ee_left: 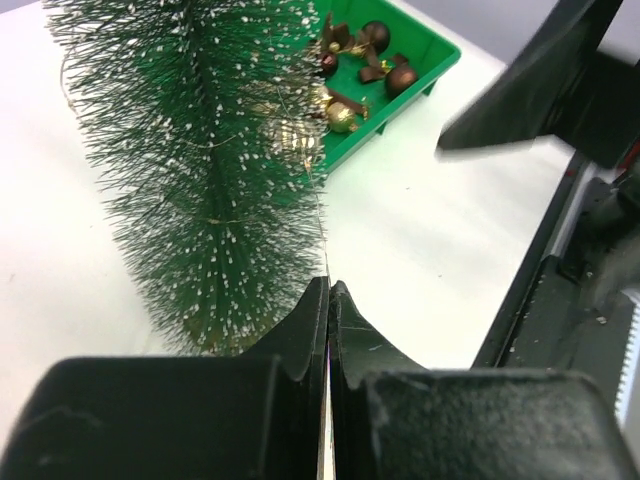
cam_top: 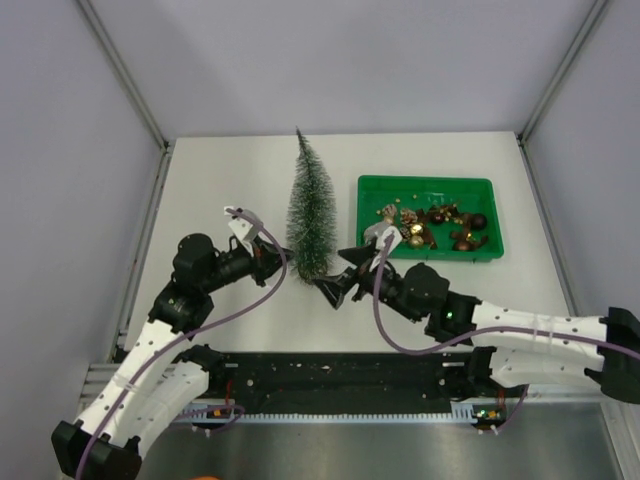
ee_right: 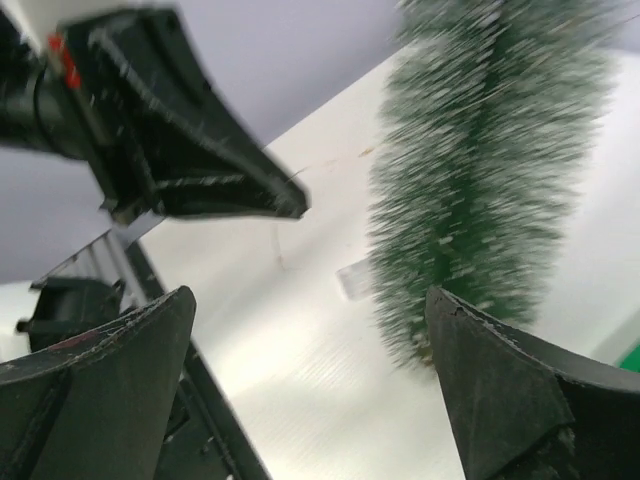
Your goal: Decorate the small christmas tree
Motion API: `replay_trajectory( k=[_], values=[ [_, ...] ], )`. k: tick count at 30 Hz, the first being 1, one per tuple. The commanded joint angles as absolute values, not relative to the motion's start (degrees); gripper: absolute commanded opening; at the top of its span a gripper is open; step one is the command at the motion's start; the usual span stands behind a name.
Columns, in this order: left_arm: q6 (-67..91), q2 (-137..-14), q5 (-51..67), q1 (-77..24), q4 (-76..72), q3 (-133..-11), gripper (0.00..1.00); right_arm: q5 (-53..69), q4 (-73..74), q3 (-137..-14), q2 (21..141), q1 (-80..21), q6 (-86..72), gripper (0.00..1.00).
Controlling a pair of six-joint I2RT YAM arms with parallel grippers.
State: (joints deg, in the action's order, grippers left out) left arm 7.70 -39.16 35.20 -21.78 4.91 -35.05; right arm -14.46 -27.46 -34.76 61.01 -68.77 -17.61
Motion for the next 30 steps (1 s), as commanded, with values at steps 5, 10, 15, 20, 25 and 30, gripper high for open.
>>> replay_trajectory(
  k=[5,10,15,20,25,30],
  values=[
    [1.3,-40.3,31.8,-21.6,4.9,-37.4,0.0,-22.8,-10.7,-52.2,58.9,-58.5,-7.9,0.99],
    [-1.0,-40.8,30.4,-21.5,5.3,-37.7,0.0,-24.1,-7.1,-67.4,73.2,-57.3,-0.9,0.99],
    [-3.3,-39.9,29.4,-21.5,8.3,-37.7,0.0,-24.3,-6.6,-77.2,82.8,-57.0,2.5,0.99],
    [-4.8,-39.5,28.4,-21.4,9.8,-37.6,0.0,-25.4,-7.2,-81.9,88.3,-57.0,4.0,0.99],
    [-3.7,-39.1,26.8,-21.4,10.5,-36.7,0.0,-30.7,-8.9,-83.9,91.5,-57.0,7.1,0.95],
    [-3.7,-38.8,27.2,-21.3,11.1,-35.8,0.0,-29.5,-13.3,-81.1,91.0,-56.9,8.1,0.73]
  ],
)
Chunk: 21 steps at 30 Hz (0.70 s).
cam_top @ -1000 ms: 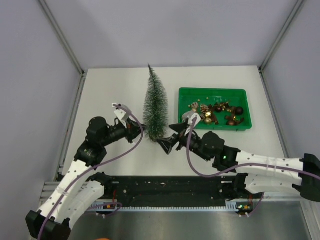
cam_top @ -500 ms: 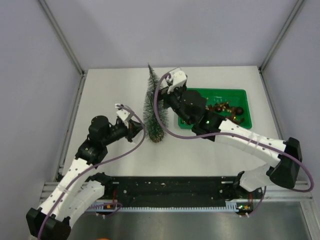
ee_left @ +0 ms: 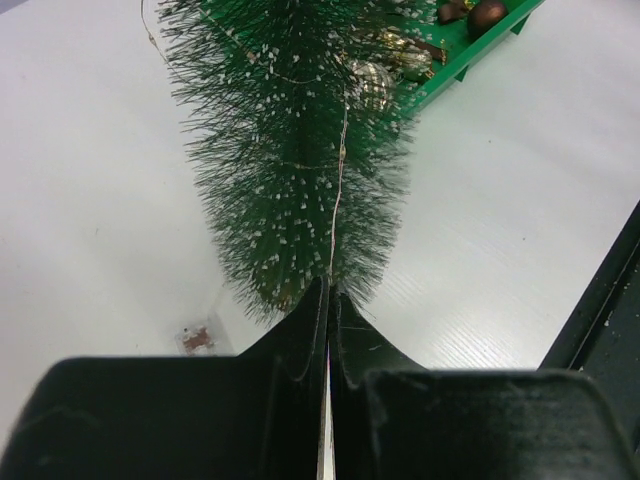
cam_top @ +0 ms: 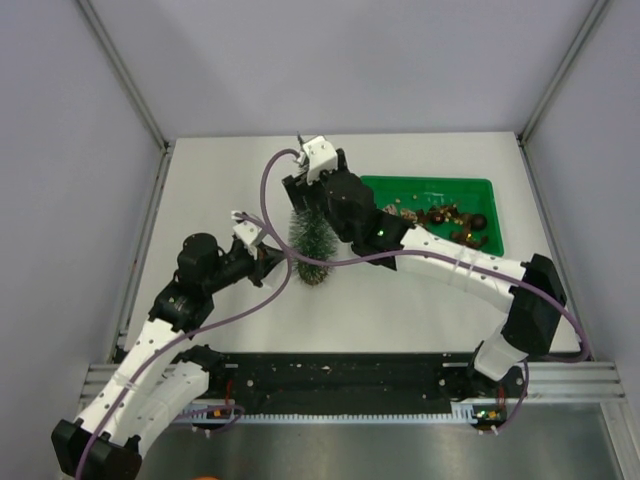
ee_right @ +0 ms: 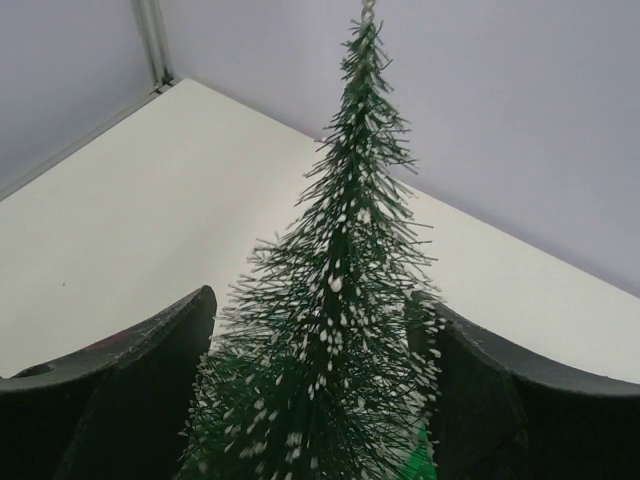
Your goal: Decorate the small christmas tree
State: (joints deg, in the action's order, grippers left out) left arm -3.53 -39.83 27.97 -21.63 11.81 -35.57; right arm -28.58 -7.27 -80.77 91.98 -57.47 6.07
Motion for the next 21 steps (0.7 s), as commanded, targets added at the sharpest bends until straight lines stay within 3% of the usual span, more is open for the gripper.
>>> replay_trajectory(
  k=[1,6,7,21],
  values=[
    [-3.7,-38.8,25.6,-21.3,10.1,-35.5,0.0,-28.4,-14.9,-79.9,90.4,-56.8,8.1,0.67],
    [-5.1,-39.8,19.0,-21.2,4.6,-34.6,0.0,-17.4,-15.0,-77.1,87.5,-53.1,1.9,0.3],
    [-5.4,-40.4,18.5,-21.2,3.3,-34.6,0.0,-13.7,-15.3,-76.6,86.9,-52.0,0.5,0.27],
    [-4.9,-51.1,23.5,-21.1,-11.2,-36.7,0.0,18.9,-27.2,-68.1,82.4,-42.6,-17.2,0.23]
  ],
)
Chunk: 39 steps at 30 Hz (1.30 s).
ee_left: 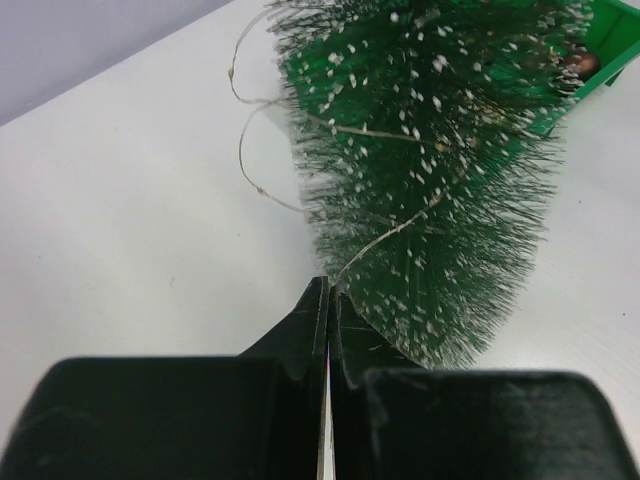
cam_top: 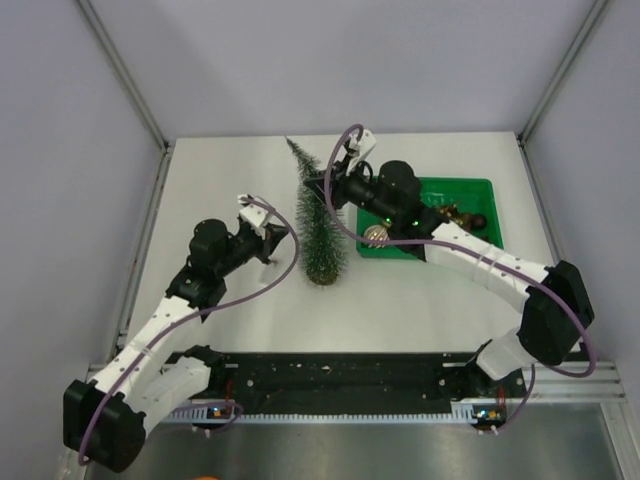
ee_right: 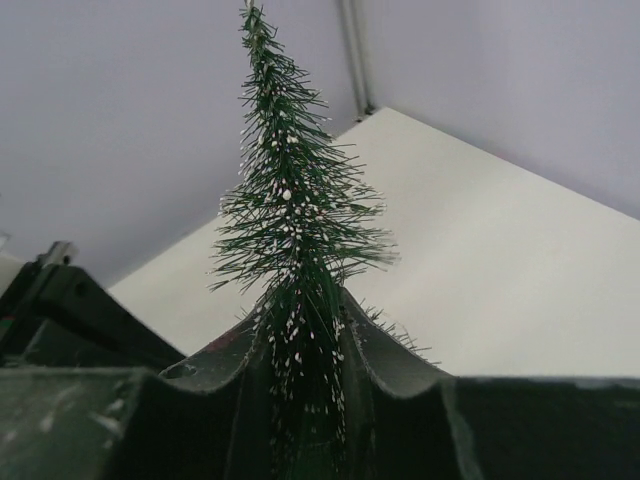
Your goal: Decorate the small christmas tree
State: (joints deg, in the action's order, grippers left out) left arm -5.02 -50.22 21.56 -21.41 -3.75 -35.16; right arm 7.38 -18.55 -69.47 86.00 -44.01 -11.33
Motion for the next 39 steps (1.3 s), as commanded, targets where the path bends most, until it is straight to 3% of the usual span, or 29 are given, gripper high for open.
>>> replay_trajectory(
  k=[1,10,11,15,18,24,39],
  values=[
    [-4.8,-51.6,23.4,-21.2,-11.9,-36.9,0.0,19.9,-27.9,-67.8,82.4,-42.5,-17.7,0.23],
    [-1.6,-54.1,21.8,-21.1,-18.2,-36.4,0.01,24.4,-39.0,-61.2,80.1,-42.5,-26.4,0.22],
    [-1.3,-54.1,22.1,-21.2,-18.5,-36.4,0.09,24.3,-40.2,-60.4,79.7,-42.5,-26.8,0.22],
    [-1.2,-53.7,21.9,-21.2,-17.7,-36.3,0.64,23.1,-38.3,-60.3,78.9,-43.4,-25.1,0.23],
    [-1.8,-52.8,20.0,-21.1,-16.3,-35.7,0.83,21.4,-34.9,-61.5,78.6,-44.9,-21.8,0.23],
    [-1.2,-49.6,18.2,-21.0,-15.6,-33.6,0.96,17.2,-31.6,-62.6,77.7,-47.8,-17.5,0.22],
    [-16.3,-33.7,8.1,-21.0,15.3,-36.9,0.99,4.8,-27.6,-61.1,75.1,-50.1,-9.5,0.23]
  ],
)
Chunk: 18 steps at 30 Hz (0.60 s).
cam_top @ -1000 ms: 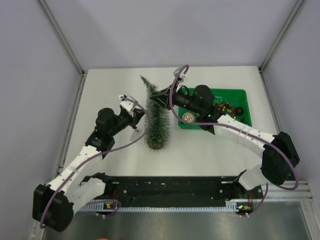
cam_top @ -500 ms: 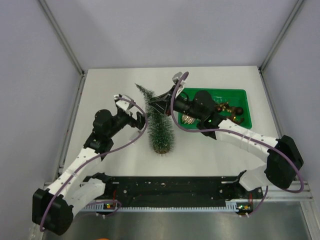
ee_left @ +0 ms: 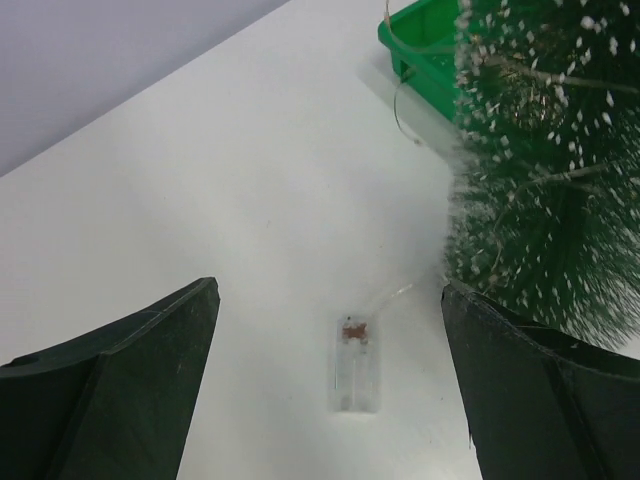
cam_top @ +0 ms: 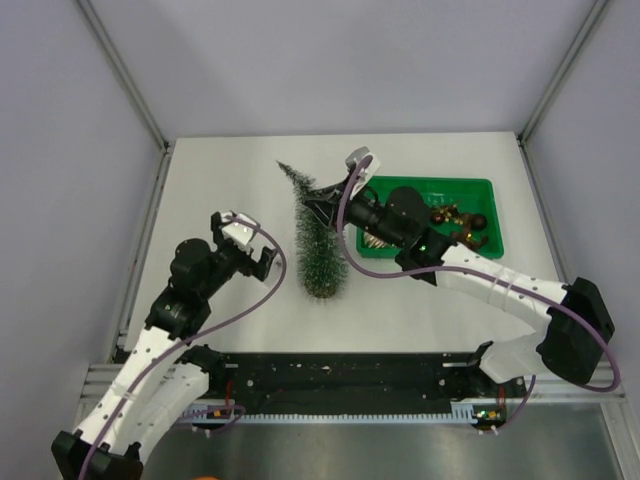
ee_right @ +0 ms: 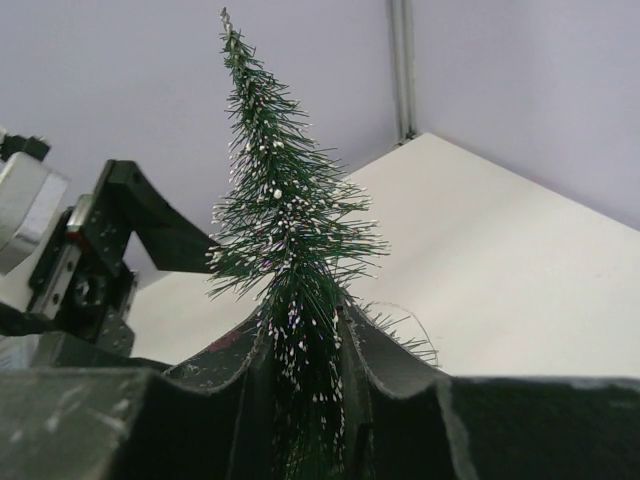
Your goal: Decorate the small christmas tree
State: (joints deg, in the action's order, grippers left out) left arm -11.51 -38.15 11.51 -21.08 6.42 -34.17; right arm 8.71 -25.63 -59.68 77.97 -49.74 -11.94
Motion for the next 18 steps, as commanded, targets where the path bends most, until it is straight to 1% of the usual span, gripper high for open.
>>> replay_trajectory(
  k=[1,7,11,18],
  values=[
    [-16.6,-32.4,7.7,-20.9,16.3,-37.2,0.99,4.5,-27.5,-60.6,75.0,-50.1,-9.4,0.23],
    [-15.0,-28.0,6.8,-21.0,17.7,-37.4,0.99,5.6,-28.0,-59.7,74.7,-50.2,-10.6,0.23],
    [-12.5,-28.0,8.9,-21.0,20.4,-39.9,0.99,5.9,-27.4,-59.5,74.4,-50.4,-10.6,0.24],
    [-4.4,-29.5,7.8,-21.0,22.8,-45.8,0.99,7.7,-29.4,-61.6,77.4,-53.2,-10.2,0.27]
  ],
)
